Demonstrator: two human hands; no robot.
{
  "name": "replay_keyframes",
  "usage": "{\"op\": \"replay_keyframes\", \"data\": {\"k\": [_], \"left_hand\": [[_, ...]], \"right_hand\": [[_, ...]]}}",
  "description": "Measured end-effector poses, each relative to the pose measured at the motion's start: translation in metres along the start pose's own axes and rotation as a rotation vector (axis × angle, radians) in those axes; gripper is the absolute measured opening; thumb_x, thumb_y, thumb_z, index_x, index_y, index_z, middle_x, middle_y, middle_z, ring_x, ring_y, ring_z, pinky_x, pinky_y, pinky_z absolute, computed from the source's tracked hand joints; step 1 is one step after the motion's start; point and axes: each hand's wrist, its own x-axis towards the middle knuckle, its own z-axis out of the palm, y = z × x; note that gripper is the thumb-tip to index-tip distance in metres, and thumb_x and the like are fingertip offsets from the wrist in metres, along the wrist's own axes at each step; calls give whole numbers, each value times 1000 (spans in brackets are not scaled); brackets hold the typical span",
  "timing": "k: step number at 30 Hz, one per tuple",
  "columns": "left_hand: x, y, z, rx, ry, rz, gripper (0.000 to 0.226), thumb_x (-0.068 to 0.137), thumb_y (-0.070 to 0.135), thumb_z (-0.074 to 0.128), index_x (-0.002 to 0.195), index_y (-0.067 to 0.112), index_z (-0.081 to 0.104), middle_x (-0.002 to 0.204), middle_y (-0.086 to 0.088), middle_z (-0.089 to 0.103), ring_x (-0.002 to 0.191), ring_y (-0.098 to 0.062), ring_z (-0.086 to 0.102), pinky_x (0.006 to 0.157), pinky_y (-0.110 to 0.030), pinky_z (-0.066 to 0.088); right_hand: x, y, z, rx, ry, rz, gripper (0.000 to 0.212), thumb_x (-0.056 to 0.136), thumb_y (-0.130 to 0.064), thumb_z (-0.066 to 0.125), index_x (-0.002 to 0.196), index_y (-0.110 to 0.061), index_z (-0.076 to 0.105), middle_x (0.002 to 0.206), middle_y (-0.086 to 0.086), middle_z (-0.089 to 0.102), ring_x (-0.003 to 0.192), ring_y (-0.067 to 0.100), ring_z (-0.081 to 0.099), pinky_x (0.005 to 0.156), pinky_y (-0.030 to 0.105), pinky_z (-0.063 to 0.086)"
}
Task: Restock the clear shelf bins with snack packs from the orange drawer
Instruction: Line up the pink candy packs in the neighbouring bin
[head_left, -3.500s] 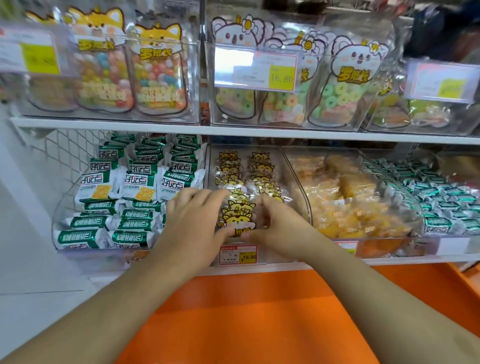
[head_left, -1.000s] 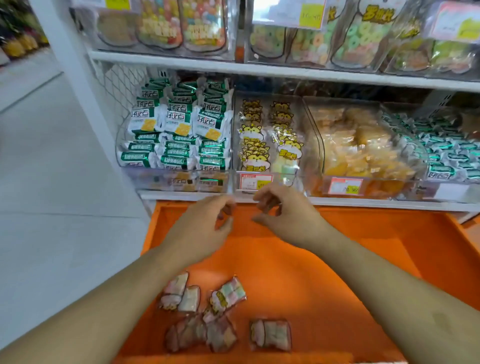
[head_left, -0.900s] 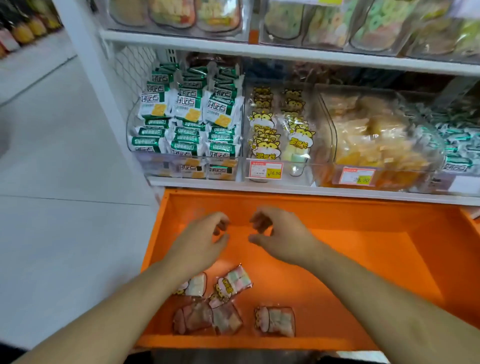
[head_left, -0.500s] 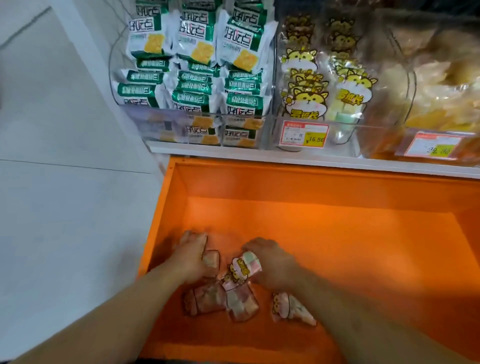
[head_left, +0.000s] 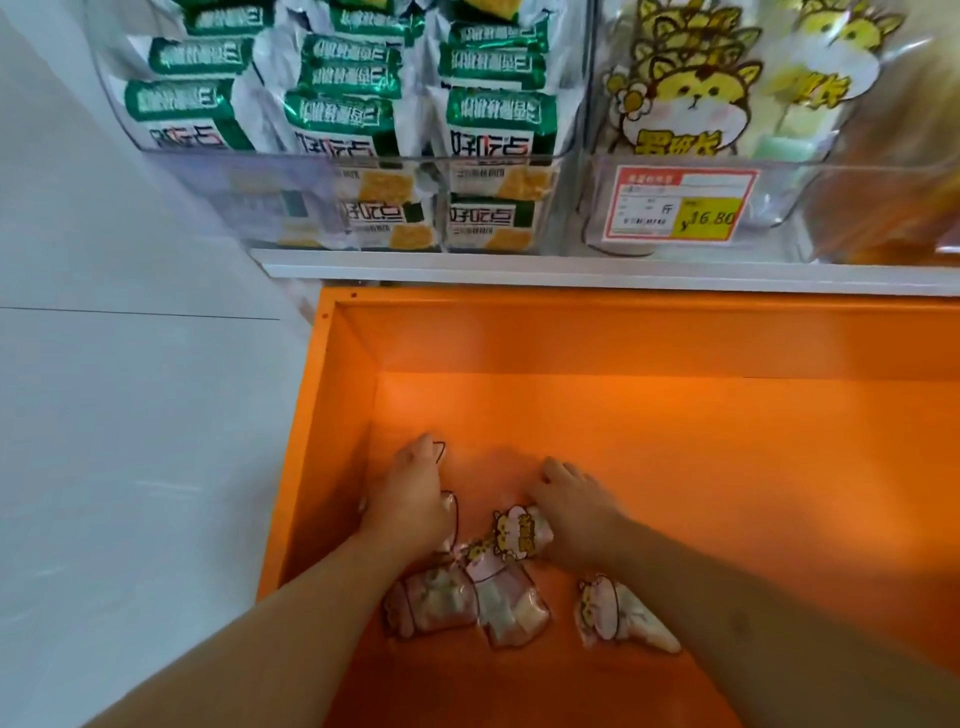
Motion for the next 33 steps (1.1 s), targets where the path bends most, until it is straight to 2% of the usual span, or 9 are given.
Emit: {"op": "replay_keyframes", "data": {"k": [4, 10, 14, 16, 18, 24, 26, 28, 33], "left_hand": [[-3, 15, -17, -105, -9, -31, 43, 90, 4, 60, 130, 11, 45, 98, -2, 57, 87, -22, 59, 65, -34, 46], [-41, 51, -76, -438, -155, 142, 12, 92, 30, 74, 103, 27, 71, 94, -2, 75, 82, -22, 70, 65, -34, 51], [-81, 81, -124, -598, -262, 164, 33, 88, 13, 80, 111, 37, 72, 113, -6, 75, 101, -26, 72, 74, -38, 62], [-105, 93, -147, -624, -327, 189, 40, 86, 3, 78, 115, 29, 72, 117, -10, 74, 109, -29, 71, 87, -53, 62], [-128, 99, -170, -589, -339, 249, 50, 85, -7, 71, 118, 30, 71, 118, -8, 75, 110, -29, 72, 90, -51, 62], [-195, 107, -227, -395, -121, 408, 57, 79, -1, 81, 122, 35, 69, 113, 1, 76, 92, -19, 75, 67, -36, 65], [-209, 107, -238, -406, 7, 405, 53, 79, 4, 86, 122, 32, 70, 114, 8, 72, 91, -12, 74, 65, -27, 63], [-216, 104, -244, -470, 63, 403, 51, 76, 10, 90, 121, 29, 73, 114, 6, 74, 88, -16, 77, 72, -36, 66], [-213, 110, -248, -699, 91, 416, 33, 83, 14, 87, 115, 15, 79, 99, -3, 80, 82, -22, 75, 69, -35, 62]], "right_hand": [[-12, 6, -29, 318, -1, 65, 55, 84, -29, 85, 131, -24, 58, 123, 0, 65, 106, 22, 65, 84, 36, 58], [-52, 10, -103, 575, 49, 40, 37, 82, -15, 87, 103, -21, 57, 99, 0, 62, 81, 16, 57, 65, 33, 46], [-100, 0, -154, 650, 202, -2, 40, 80, -15, 89, 107, -24, 61, 89, -10, 64, 71, 1, 59, 51, 11, 40], [-129, -7, -175, 654, 245, -27, 38, 81, -17, 89, 107, -26, 63, 88, -11, 66, 70, -5, 62, 53, 12, 44], [-157, -12, -193, 636, 279, -47, 39, 81, -20, 90, 109, -29, 64, 96, -8, 71, 84, 1, 68, 70, 27, 58], [-239, -19, -227, 665, 444, -113, 43, 89, -21, 84, 112, -37, 52, 98, -26, 69, 78, -5, 66, 70, 24, 55], [-254, -23, -230, 717, 514, -127, 50, 86, -18, 87, 119, -34, 54, 105, -16, 73, 87, 11, 73, 77, 40, 61], [-262, -28, -233, 733, 610, -132, 53, 83, -21, 90, 118, -36, 54, 104, -6, 70, 87, 19, 71, 78, 47, 58], [-263, -33, -240, 692, 793, -212, 48, 77, -28, 93, 101, -44, 54, 82, -17, 50, 67, 8, 44, 60, 29, 42]]}}
